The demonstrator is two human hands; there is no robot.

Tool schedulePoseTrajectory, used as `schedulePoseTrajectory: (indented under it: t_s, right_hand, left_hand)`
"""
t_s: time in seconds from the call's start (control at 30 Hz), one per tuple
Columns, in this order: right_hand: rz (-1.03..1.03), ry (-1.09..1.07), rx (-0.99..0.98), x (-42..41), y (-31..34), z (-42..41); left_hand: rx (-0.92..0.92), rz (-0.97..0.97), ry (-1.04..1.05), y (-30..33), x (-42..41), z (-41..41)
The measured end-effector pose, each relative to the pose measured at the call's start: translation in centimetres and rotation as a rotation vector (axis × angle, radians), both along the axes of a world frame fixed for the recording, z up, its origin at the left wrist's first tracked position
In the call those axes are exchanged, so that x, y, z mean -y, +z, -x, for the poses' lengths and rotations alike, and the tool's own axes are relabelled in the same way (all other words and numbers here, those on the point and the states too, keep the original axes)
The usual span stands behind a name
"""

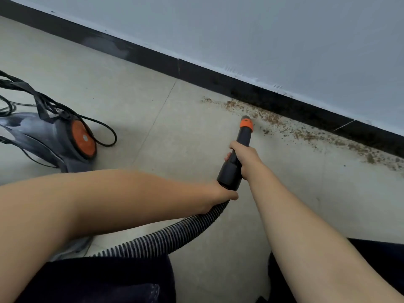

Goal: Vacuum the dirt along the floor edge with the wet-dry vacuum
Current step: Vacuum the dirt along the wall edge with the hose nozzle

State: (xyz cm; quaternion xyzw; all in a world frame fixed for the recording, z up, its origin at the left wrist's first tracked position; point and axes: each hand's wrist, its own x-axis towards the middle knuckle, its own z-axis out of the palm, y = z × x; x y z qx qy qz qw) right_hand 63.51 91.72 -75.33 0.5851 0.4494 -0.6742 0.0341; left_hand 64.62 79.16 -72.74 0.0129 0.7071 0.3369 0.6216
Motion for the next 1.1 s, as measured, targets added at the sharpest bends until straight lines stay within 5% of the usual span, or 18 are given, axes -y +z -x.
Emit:
schedulePoseTrajectory:
  t_s: [0.53,1.1]
  right_hand:
    - [0.071,0.32,-0.087,2.1,-0.2,7.7]
    - [0.0,0.09,-0.033,-3.2,-0.2,4.3]
  left_hand:
    - [-0.065,0.056,0.322,-0.7,1.0,3.5]
    - [-0.03,0.004,0.178,-0.8,-2.9,3.0]
